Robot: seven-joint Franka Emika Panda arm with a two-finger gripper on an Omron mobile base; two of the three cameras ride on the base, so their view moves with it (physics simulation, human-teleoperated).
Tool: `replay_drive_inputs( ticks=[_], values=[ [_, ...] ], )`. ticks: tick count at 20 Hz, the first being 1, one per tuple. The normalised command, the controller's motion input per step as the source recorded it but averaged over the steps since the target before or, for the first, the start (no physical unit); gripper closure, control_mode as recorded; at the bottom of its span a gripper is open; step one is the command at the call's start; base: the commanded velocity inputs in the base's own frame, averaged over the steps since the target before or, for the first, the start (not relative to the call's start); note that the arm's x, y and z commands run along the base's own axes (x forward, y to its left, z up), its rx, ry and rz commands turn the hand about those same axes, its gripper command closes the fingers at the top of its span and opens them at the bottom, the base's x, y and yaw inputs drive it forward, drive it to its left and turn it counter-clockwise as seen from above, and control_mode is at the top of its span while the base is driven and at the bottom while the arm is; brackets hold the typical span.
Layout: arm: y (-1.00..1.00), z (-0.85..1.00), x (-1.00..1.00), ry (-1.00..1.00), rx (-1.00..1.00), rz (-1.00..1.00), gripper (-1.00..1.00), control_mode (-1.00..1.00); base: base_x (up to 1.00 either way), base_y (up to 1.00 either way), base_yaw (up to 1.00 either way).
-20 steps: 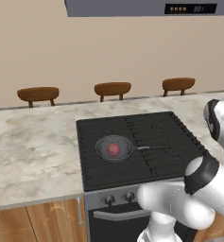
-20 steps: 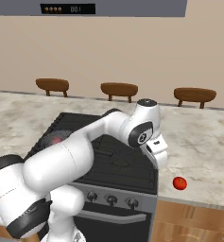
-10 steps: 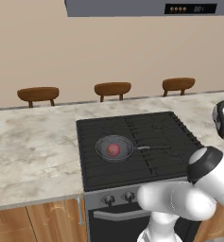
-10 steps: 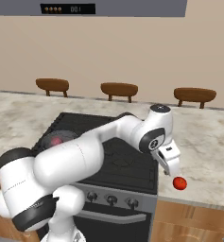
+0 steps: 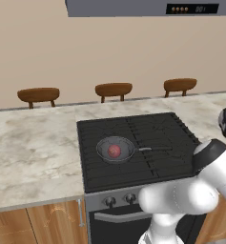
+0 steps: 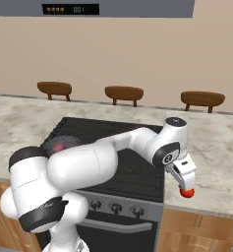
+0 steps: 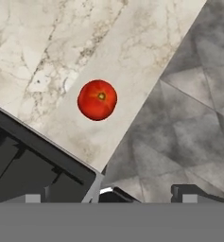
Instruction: Place the pan on the front left burner on the stove. Then place the tomato and the onion in the pan and turn on the front left burner.
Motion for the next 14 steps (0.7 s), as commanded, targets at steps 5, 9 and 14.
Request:
replay_drive_inputs(
  ticks=[5,9,14],
  values=[
    [-0.21,-0.18,0.10,0.00,0.00,0.00,-1.00,-1.00,0.00,0.00,0.00],
    [-0.19,-0.19,0.15,0.00,0.00,0.00,-1.00,-1.00,0.00,0.00,0.00],
    [-0.17,-0.19,0.10,0.00,0.00,0.00,-1.00,-1.00,0.00,0.00,0.00]
  ],
)
